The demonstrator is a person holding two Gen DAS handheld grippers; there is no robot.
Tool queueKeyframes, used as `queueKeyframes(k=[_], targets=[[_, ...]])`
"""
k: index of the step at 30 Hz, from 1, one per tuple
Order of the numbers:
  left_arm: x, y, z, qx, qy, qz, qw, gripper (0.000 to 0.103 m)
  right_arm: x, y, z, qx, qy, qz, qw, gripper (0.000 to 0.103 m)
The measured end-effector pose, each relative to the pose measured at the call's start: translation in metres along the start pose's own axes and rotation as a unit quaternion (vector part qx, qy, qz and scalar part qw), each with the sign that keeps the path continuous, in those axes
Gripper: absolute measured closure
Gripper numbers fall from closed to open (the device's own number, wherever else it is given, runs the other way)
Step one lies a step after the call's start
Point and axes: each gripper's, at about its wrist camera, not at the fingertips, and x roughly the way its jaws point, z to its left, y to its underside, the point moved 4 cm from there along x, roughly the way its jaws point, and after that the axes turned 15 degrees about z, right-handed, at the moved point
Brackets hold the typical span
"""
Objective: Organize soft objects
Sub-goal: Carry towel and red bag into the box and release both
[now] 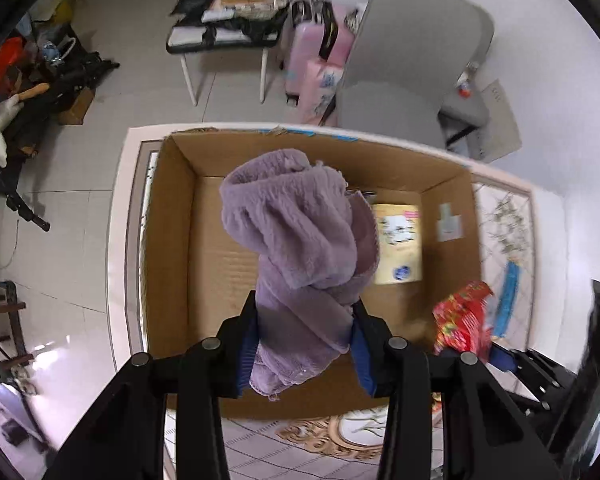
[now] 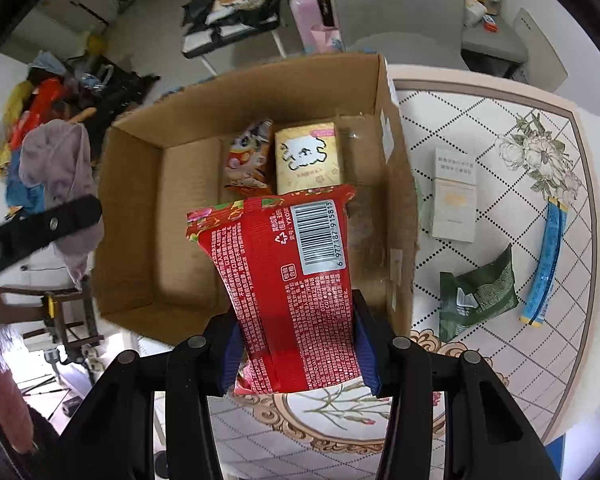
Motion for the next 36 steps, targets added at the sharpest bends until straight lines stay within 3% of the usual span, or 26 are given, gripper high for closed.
queueKeyframes(k=[8,21,22,23,25,29,32,34,36], targets=[[0.066,-0.052,0.01,-0.004,-0.018,0.066,0.9976,0.065,0.045,-0.033,-0.019,0.033,0.019,0.034,0.999,0.053],[0.102,-0.094,0.014,-0.011,-0.03,0.124,0.9918,0.061,0.077,-0.042,-0.018,0.025,0.045,0.076,0.996,0.051],[0.103,-0.095,0.015,-0.013,-0.03,0.126,0.9915,0.061,0.076,-0.042,-0.018,0.026,0.044,0.077,0.996,0.045],[0.101,-0.096,0.015,-0.015,-0.024,0.128,0.9914,0.061,0.076,-0.043,-0.018,0.026,0.04,0.079,0.996,0.028],[0.099,-0.096,0.015,-0.016,-0.013,0.127,0.9917,0.056,0.072,-0.043,-0.015,0.025,0.03,0.079,0.996,0.01],[0.082,-0.092,0.011,-0.007,-0.016,0.107,0.9941,0.053,0.058,-0.042,-0.009,0.015,0.044,0.061,0.997,0.01],[0.065,-0.082,0.01,-0.002,-0.012,0.091,0.9958,0.039,0.049,-0.04,-0.007,0.016,0.043,0.056,0.997,0.009],[0.055,-0.077,0.01,-0.001,-0.013,0.081,0.9967,0.021,0.041,-0.038,-0.002,0.012,0.044,0.05,0.998,0.009],[0.045,-0.069,0.009,0.005,-0.013,0.069,0.9976,0.014,0.034,-0.034,0.003,0.009,0.045,0.042,0.998,0.009]])
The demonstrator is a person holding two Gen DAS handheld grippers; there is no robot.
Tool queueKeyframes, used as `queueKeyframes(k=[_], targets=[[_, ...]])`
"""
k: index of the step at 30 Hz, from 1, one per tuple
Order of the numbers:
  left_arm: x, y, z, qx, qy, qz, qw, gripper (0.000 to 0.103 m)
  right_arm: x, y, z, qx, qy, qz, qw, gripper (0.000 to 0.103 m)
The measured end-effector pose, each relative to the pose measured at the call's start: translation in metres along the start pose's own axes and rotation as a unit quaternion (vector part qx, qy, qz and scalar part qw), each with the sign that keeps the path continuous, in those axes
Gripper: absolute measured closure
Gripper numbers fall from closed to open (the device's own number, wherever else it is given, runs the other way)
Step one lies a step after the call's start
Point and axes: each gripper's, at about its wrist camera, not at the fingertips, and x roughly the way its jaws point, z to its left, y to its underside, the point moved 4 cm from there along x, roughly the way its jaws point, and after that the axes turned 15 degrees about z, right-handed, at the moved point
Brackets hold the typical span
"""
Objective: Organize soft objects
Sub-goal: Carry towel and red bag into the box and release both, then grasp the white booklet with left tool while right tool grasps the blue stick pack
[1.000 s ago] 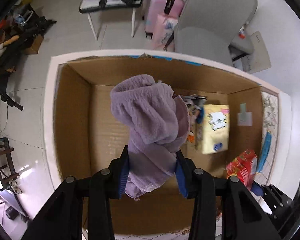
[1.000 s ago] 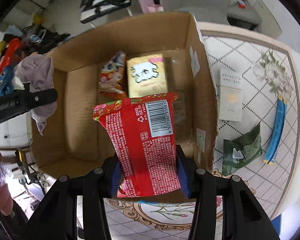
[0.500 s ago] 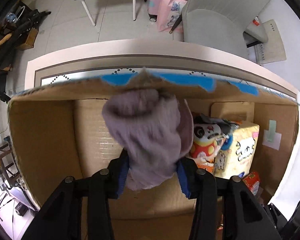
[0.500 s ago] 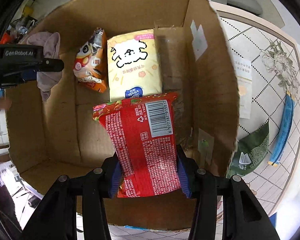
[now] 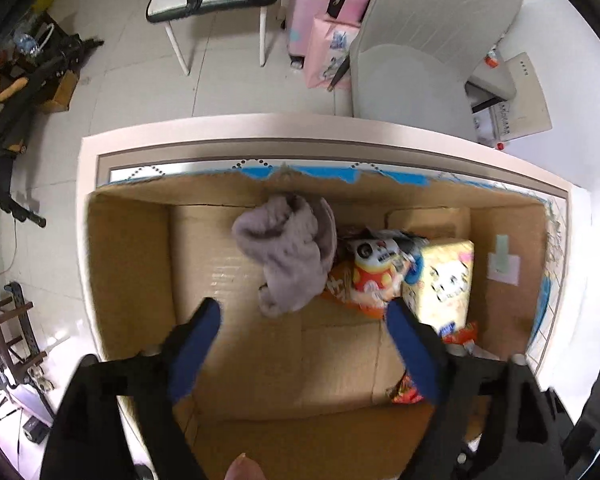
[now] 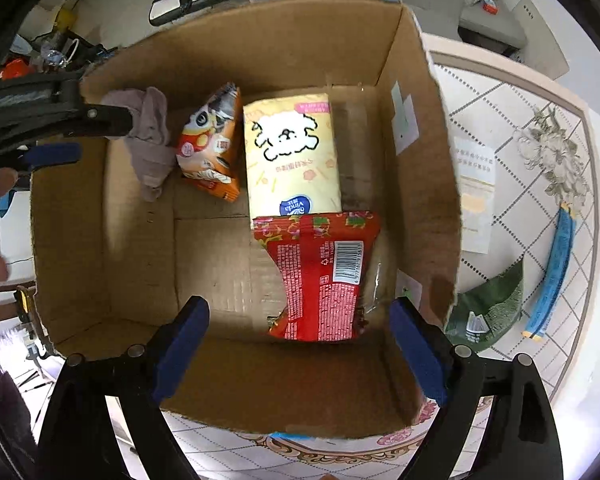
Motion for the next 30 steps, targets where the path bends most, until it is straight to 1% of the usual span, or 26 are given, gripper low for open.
queueKeyframes(k=[1,2,5,8,10,11,16,19,21,24,30], targets=[[-0.004,0.006,-0.001,0.002,-0.001,-0.004,1.0,0.008,-0.003,0.0,0.0,-0.001,-0.001,-0.003,1.0,0.01],[-0.006,0.012,-0.002,0.005,-0.001,-0.007,1.0,0.007,-0.006,0.001,0.001,0.0,0.001,-0.006,1.0,0.009],[-0.016,0.034,-0.005,0.008,0.007,-0.025,0.9996,0.006,-0.014,0.009,0.004,-0.006,0.003,-0.021,1.0,0.01],[-0.03,0.065,0.001,-0.002,-0.003,-0.054,0.9985,0.006,-0.026,0.021,0.007,-0.013,0.007,-0.036,0.999,0.009],[-0.038,0.084,0.006,-0.011,-0.003,-0.067,0.9977,0.006,-0.031,0.031,0.009,-0.016,0.006,-0.042,0.999,0.009],[-0.043,0.098,0.007,-0.013,-0.001,-0.078,0.9969,0.006,-0.037,0.039,0.01,-0.018,0.005,-0.048,0.999,0.009],[-0.062,0.145,0.004,-0.014,-0.006,-0.109,0.9939,0.007,-0.061,0.078,0.014,-0.03,0.006,-0.079,0.996,0.009],[-0.073,0.174,-0.001,-0.012,-0.017,-0.131,0.9912,0.007,-0.079,0.099,0.014,-0.038,-0.001,-0.099,0.994,0.009],[-0.077,0.189,-0.003,-0.016,-0.017,-0.138,0.9902,0.007,-0.09,0.112,0.015,-0.045,-0.004,-0.112,0.993,0.009],[-0.081,0.21,-0.005,-0.026,-0.007,-0.144,0.9892,0.007,-0.103,0.13,0.013,-0.051,-0.005,-0.125,0.991,0.01],[-0.094,0.239,-0.013,-0.044,-0.016,-0.165,0.9853,0.007,-0.121,0.154,0.006,-0.063,-0.018,-0.141,0.988,0.009]])
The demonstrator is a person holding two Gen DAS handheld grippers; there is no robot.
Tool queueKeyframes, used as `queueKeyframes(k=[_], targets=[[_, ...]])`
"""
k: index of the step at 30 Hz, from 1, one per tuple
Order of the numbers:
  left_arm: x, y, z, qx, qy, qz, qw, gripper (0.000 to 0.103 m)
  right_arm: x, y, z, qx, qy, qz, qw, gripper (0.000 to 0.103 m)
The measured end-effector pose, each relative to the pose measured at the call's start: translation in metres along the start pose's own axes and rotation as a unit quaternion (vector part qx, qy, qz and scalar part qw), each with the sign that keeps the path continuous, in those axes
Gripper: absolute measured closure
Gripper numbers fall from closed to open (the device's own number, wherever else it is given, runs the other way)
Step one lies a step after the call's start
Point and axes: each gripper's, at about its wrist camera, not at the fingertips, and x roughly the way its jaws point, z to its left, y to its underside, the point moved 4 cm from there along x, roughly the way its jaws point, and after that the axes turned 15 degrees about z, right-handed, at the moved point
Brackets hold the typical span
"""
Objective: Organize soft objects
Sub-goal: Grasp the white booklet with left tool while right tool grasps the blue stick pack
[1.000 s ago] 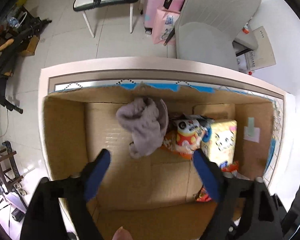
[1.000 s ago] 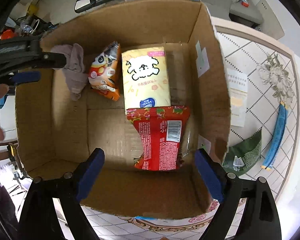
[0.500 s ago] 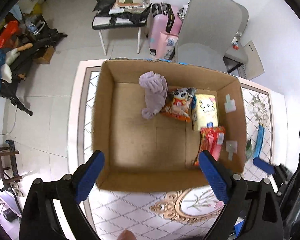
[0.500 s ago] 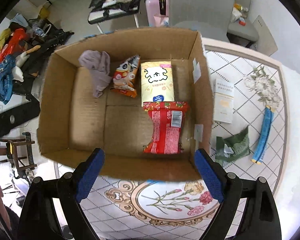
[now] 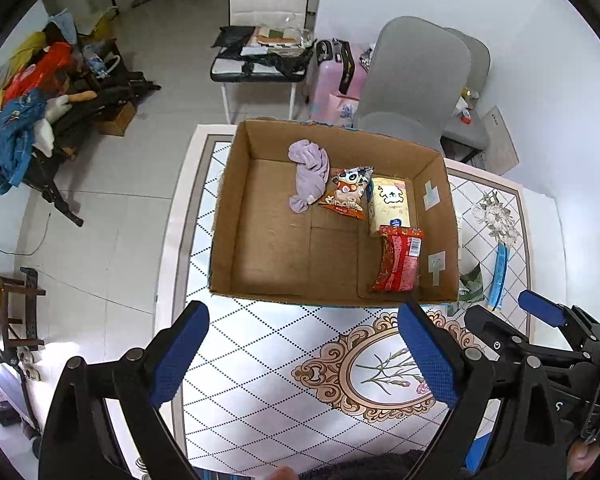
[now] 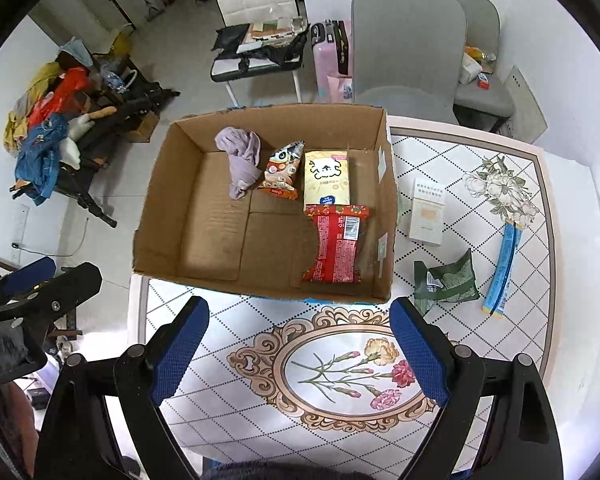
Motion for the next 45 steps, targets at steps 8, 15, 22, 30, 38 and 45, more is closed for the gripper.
queueKeyframes(k=[8,15,22,30,38,45], targets=[[-0.018,0.005,-0.026,-0.001,-0.006,-0.018,0.9998,0.007,-0.019,0.007,-0.013,-0.014,-0.024,-0.013,1.0,0.01],[-0.021,-0.01,-0.087,0.024,0.015,-0.026,0.9993,0.007,-0.031,0.007,-0.085,0.032,-0.047,-0.022,0.998,0.009],[0.019,-0.045,-0.202,0.113,0.036,0.016,0.9928,0.007,-0.018,0.006,-0.232,0.141,-0.018,-0.01,0.99,0.01],[0.136,-0.095,-0.302,0.168,0.004,0.134,0.9766,0.007,0.052,-0.008,-0.345,0.215,-0.036,0.044,0.975,0.01],[0.251,-0.139,-0.34,0.174,-0.072,0.224,0.956,0.007,0.134,-0.032,-0.386,0.25,-0.071,0.107,0.96,0.01],[0.31,-0.153,-0.352,0.179,-0.095,0.27,0.9413,0.007,0.169,-0.04,-0.397,0.253,-0.08,0.131,0.955,0.01]])
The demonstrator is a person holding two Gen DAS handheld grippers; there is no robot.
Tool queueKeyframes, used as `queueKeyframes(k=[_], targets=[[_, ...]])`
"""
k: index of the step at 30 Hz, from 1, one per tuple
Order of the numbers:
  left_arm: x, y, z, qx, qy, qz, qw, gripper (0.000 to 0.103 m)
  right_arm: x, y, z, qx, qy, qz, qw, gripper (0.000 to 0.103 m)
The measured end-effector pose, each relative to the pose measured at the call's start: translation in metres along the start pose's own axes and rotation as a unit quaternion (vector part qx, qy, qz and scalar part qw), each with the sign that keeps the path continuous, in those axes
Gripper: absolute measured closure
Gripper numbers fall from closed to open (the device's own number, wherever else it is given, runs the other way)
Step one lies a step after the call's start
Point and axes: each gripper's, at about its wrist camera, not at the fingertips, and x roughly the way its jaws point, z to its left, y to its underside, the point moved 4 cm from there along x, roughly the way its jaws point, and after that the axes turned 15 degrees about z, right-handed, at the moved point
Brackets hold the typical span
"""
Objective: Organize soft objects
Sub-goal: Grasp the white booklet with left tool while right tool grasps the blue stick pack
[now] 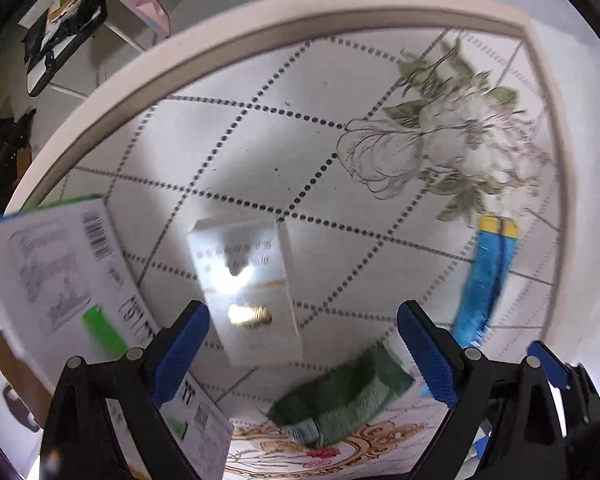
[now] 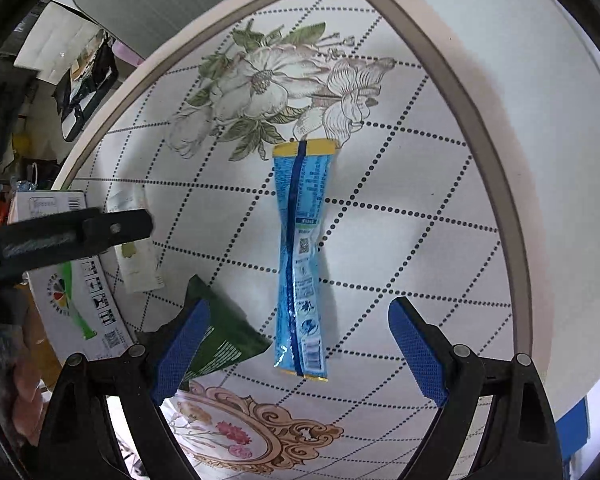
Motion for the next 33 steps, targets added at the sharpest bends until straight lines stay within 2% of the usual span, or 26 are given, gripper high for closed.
queueKeyframes(k=[4,6,8,10,11,13,15,16,18,20,25,30,31,32,33], targets=[[0.025,-0.008,0.006,-0.005,-0.06,0.029,0.9978,0.007,0.011,-0.004,0.0,-0.007,0.01,0.005,1.0,0.01],[0.035,-0.007,0.008,-0.003,-0.055,0.039,0.9977,0.007,0.015,-0.006,0.003,-0.015,0.021,0.004,1.0,0.01],[0.043,-0.005,0.009,-0.005,-0.034,0.045,0.9984,0.007,0.02,-0.007,0.004,-0.02,0.024,0.009,0.999,0.01],[0.044,-0.001,0.01,-0.011,0.003,0.039,0.9992,0.022,0.025,-0.007,0.006,-0.023,0.024,0.014,0.999,0.01],[0.042,0.002,0.011,-0.016,0.007,0.032,0.9993,0.027,0.027,-0.008,0.006,-0.024,0.023,0.016,0.999,0.01],[0.038,0.008,0.01,-0.014,0.007,0.014,0.9998,0.049,0.033,-0.01,0.008,-0.024,0.024,0.018,0.999,0.01],[0.038,0.013,0.006,-0.005,0.012,0.008,0.9999,0.049,0.038,-0.013,0.009,-0.025,0.029,0.015,0.999,0.01],[0.04,0.016,0.007,-0.005,0.017,0.01,0.9998,0.049,0.041,-0.015,0.01,-0.025,0.033,0.013,0.999,0.013],[0.043,0.023,0.008,-0.005,0.024,0.003,0.9997,0.049,0.049,-0.017,0.011,-0.023,0.037,0.017,0.999,0.026],[0.048,0.029,0.011,-0.002,0.031,0.007,0.9995,0.048,0.055,-0.016,0.009,-0.019,0.036,0.022,0.999,0.045],[0.044,0.028,0.015,0.01,0.036,0.02,0.9991,0.045,0.064,-0.011,0.018,-0.029,0.044,0.025,0.998,0.046],[0.046,0.022,0.005,0.016,0.006,0.009,0.9998,0.048,0.076,-0.005,0.034,-0.047,0.089,0.03,0.994,0.046],[0.047,0.024,0.0,0.014,-0.002,0.006,0.9999,0.048,0.077,-0.004,0.035,-0.047,0.101,0.028,0.993,0.054],[0.048,0.025,-0.001,0.012,-0.005,0.003,0.9999,0.048,0.077,-0.004,0.04,-0.047,0.114,0.023,0.992,0.071],[0.048,0.027,-0.003,0.008,-0.005,0.001,1.0,0.048,0.078,-0.004,0.042,-0.045,0.118,0.02,0.992,0.08]])
